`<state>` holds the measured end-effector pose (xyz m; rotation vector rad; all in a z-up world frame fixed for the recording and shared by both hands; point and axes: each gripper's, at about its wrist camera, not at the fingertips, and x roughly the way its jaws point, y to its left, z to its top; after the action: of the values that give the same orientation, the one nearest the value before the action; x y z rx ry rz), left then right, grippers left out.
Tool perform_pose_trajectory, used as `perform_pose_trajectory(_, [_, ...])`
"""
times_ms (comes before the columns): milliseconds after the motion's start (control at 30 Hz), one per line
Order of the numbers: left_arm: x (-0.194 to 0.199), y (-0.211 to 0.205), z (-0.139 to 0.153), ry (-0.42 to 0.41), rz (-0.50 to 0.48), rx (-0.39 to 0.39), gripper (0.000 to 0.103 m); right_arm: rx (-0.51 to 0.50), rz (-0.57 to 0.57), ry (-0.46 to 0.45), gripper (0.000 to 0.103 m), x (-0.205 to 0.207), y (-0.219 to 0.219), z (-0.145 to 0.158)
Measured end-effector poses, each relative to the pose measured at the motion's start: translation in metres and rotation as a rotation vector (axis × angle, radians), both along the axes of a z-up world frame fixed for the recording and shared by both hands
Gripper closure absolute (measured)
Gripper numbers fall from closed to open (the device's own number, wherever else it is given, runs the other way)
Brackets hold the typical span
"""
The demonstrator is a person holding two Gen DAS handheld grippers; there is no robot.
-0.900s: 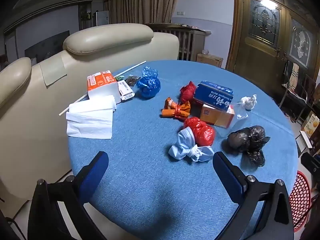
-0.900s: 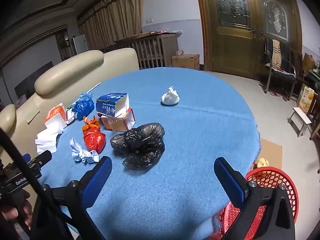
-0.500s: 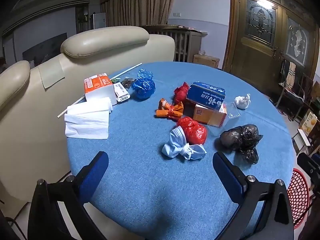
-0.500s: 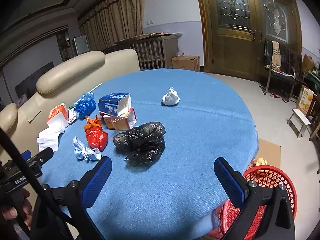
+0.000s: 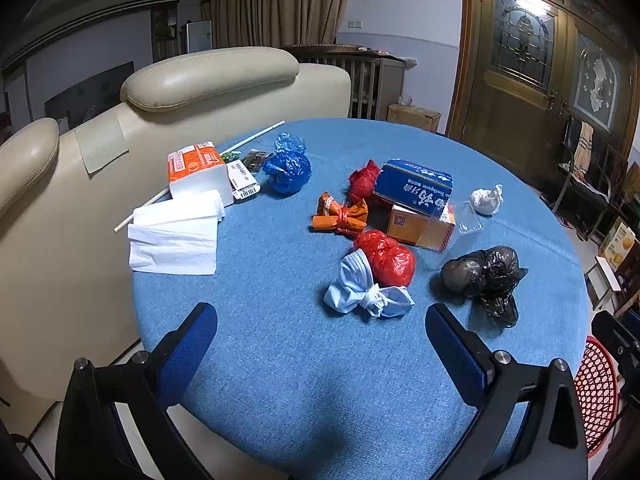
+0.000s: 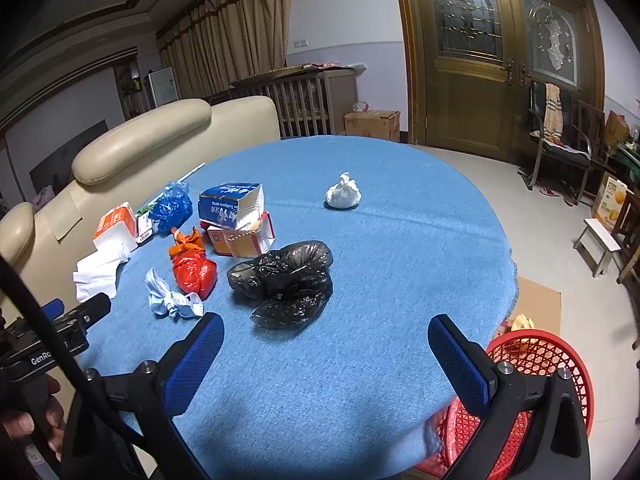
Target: Collect trash
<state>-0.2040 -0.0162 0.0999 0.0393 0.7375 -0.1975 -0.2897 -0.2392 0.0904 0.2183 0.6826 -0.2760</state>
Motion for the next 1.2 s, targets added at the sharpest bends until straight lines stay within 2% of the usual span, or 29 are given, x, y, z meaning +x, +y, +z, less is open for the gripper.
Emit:
perform_pose_trajectory(500, [0.000,0.005,0.001,0.003,0.002,-0.005,0.000,0.030,0.004,-0.005,0.000,-0.001,0.004,0.001])
perform_pose_trajectory(967, [0.002,0.001,-0.002,0.009,-0.004,0.000,0.000,-0.008,0.000,-0.006,0.000,0.001,0.002,-0.002])
perform_pose_trajectory(1200, [0.004,0.009,-0.012,0.030,0.012,-0.019,0.000,0.018,0.035,0.003,0.000,0.016,-0.004,-0.010])
